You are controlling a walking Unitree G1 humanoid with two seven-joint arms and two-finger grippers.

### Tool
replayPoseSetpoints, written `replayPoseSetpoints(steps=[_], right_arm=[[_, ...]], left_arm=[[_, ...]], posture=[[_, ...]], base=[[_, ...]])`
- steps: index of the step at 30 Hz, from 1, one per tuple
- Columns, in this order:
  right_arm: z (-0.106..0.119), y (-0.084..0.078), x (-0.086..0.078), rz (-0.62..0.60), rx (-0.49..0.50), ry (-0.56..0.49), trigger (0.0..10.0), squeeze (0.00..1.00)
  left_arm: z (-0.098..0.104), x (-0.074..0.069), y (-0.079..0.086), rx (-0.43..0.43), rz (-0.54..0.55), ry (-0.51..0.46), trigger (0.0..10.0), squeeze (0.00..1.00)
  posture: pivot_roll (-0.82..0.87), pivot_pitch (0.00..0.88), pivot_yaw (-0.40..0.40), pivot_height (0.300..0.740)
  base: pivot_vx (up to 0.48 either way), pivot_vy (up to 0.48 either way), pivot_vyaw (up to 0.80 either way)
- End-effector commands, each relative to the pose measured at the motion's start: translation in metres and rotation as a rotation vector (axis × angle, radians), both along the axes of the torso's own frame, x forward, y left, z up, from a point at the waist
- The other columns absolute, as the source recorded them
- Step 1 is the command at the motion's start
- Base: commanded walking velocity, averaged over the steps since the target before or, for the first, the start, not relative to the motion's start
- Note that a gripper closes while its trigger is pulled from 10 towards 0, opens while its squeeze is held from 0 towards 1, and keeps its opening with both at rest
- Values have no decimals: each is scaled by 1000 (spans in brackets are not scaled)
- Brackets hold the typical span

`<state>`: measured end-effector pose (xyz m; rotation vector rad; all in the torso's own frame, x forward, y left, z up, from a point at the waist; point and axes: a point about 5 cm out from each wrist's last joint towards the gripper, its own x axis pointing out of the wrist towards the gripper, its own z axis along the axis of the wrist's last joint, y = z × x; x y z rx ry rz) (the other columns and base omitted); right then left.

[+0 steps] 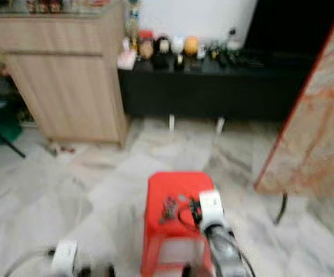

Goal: Hang keys on a hook

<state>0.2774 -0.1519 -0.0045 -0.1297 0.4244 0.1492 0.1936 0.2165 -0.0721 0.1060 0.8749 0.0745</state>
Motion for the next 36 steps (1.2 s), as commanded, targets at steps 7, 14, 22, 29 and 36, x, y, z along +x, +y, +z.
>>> replayPoseSetpoints(steps=[7,14,22,29,36], right_arm=[[-2,9,10,87,-15,112,10000,0],[2,9,19,89,-17,130,10000,0],[-4,12,12,93,1,135,10000,0],[-7,12,9,112,-20,134,10000,0],[-6,11,9,86,-4,130,10000,0]], left_arm=[[-11,-18,-3,-4,-17,91,10000,0],[-11,-18,-4,-25,-10,85,10000,0],[-11,-18,-4,-39,-1,80,10000,0],[-11,-18,-4,-40,-14,91,10000,0],[-12,-20,-4,-40,-14,97,10000,0]], posture=[[58,2,-56,643],[63,9,-56,643],[59,8,-54,643],[59,9,-53,643],[60,9,-54,643]], base=[[0,0,0],[0,0,0],[0,0,0],[208,0,0],[325,0,0]])
